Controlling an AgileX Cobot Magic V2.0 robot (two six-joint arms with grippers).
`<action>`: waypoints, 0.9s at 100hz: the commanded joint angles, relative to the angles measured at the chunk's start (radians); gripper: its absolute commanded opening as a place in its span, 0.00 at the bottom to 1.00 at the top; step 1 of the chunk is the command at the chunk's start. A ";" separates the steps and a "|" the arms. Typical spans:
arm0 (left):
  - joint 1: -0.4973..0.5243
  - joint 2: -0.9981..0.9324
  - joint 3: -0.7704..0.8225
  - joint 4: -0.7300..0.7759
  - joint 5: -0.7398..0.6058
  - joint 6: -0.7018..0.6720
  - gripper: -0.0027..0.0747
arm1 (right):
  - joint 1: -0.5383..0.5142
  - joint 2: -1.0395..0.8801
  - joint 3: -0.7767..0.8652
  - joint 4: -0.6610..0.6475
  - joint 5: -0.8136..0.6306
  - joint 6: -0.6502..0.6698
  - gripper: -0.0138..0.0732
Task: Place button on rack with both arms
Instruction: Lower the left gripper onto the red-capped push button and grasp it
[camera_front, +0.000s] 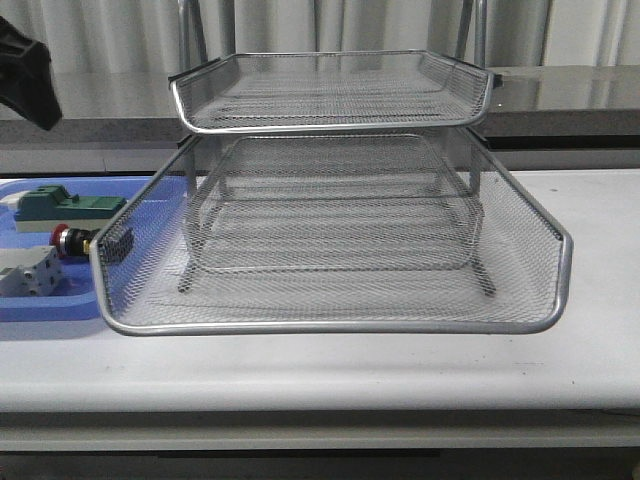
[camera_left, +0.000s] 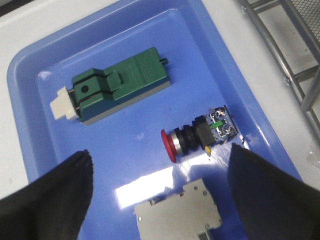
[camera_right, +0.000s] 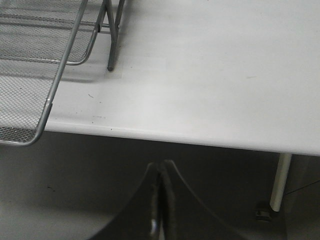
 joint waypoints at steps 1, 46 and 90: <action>-0.022 -0.005 -0.056 -0.004 -0.086 0.090 0.78 | 0.004 0.006 -0.033 -0.014 -0.056 -0.003 0.08; -0.067 0.278 -0.259 -0.001 0.158 0.407 0.66 | 0.004 0.006 -0.033 -0.014 -0.056 -0.003 0.08; -0.073 0.394 -0.331 -0.004 0.190 0.507 0.66 | 0.004 0.006 -0.033 -0.014 -0.056 -0.003 0.08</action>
